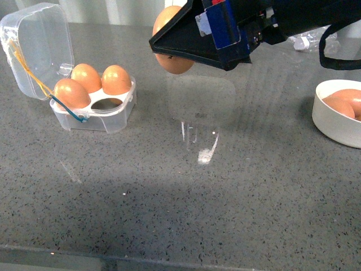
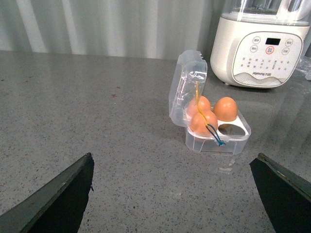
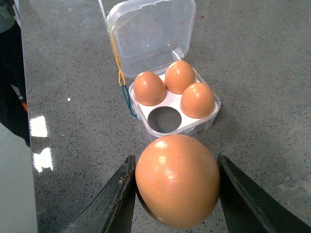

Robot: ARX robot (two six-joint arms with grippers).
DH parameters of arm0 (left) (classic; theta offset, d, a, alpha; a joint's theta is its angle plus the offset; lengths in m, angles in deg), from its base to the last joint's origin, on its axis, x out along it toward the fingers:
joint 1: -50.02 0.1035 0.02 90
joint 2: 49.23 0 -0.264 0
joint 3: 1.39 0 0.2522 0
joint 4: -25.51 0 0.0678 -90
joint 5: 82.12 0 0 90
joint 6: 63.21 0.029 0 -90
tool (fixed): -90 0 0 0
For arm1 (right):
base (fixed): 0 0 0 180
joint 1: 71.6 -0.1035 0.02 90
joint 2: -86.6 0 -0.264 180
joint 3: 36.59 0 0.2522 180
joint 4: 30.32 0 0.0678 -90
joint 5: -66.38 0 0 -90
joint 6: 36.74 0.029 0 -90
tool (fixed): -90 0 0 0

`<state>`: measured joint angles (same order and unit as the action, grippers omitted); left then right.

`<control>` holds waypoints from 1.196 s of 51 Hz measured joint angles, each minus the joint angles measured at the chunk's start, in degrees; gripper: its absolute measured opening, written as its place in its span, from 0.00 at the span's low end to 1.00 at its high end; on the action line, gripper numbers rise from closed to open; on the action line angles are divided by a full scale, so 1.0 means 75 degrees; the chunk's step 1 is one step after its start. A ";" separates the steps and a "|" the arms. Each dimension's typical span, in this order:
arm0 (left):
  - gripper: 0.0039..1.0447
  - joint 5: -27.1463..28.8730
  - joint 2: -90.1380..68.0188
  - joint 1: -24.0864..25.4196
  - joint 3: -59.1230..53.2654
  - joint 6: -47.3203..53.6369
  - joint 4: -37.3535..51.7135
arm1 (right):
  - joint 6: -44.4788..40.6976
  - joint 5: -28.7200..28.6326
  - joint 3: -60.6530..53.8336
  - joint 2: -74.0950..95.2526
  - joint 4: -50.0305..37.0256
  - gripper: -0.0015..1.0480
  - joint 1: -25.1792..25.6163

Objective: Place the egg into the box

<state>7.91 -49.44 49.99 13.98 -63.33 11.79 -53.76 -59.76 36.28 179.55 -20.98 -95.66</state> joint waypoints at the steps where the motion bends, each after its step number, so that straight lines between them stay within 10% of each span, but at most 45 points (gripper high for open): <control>1: 0.94 0.0003 0.0000 0.0000 0.0000 0.0000 0.0000 | -0.0006 -0.0006 0.0023 0.0038 0.0003 0.40 0.0000; 61: 0.94 0.0000 0.0000 0.0000 0.0000 0.0000 0.0000 | 0.0341 0.0583 0.2486 0.2754 0.0379 0.40 -0.1064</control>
<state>7.91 -49.44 49.99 13.98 -63.33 11.79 -51.20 -55.39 54.92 200.20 -18.14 -103.63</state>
